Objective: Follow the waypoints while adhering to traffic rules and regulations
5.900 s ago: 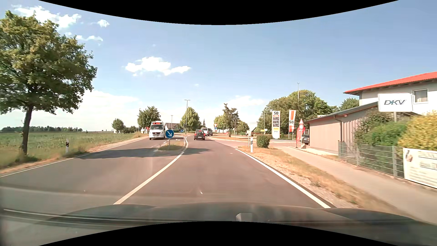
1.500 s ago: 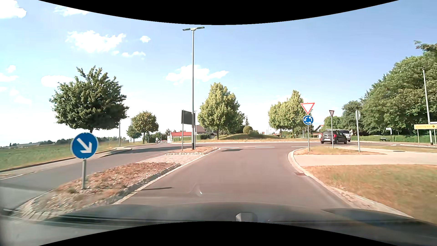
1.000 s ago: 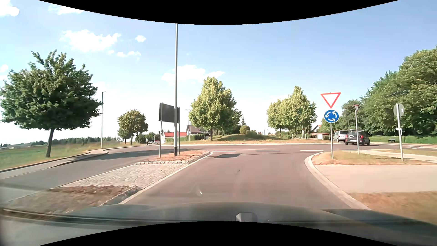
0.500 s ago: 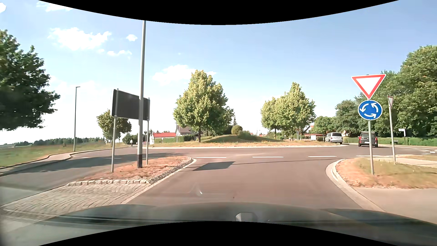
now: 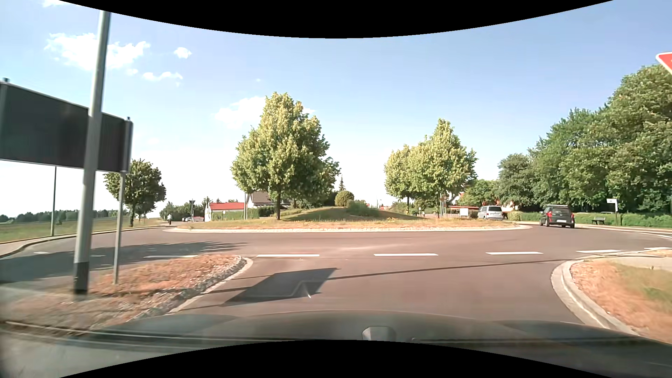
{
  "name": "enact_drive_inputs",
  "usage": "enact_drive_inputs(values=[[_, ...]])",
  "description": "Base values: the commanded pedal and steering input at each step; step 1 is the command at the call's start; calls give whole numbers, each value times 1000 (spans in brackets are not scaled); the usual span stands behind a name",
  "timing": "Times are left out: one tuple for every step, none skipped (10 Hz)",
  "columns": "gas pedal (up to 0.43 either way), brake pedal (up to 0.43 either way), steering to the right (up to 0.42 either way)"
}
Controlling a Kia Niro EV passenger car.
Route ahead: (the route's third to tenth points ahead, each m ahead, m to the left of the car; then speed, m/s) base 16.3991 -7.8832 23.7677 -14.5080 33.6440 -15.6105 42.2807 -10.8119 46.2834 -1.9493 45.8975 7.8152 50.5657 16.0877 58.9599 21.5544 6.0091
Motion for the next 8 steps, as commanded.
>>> enact_drive_inputs(values=[[0, 6, 144], [0, 6, 166], [0, 6, 186], [0, 6, 204], [28, 6, 217], [47, 6, 231], [79, 6, 247], [87, 6, 253]])
